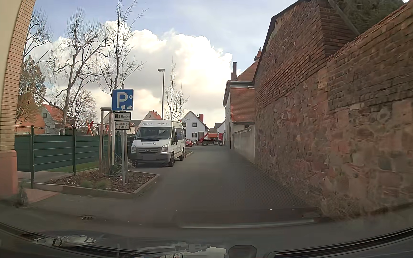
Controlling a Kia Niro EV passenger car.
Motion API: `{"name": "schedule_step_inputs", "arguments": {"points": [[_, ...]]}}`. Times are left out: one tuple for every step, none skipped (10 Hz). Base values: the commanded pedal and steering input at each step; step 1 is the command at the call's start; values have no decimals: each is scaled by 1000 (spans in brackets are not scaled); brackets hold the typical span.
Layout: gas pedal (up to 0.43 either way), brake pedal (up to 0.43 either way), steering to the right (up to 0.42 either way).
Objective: Follow the waypoints while adhering to traffic rules and regulations
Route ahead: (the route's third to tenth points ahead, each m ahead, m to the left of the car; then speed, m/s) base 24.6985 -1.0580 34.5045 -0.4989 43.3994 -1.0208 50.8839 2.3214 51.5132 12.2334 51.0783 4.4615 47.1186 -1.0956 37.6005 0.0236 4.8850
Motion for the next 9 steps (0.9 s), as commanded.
{"name": "schedule_step_inputs", "arguments": {"points": [[47,0,-4],[47,0,-4],[47,0,-4],[47,0,-3],[47,0,-4],[59,0,-4],[59,0,-4],[59,0,-4],[59,0,-4]]}}
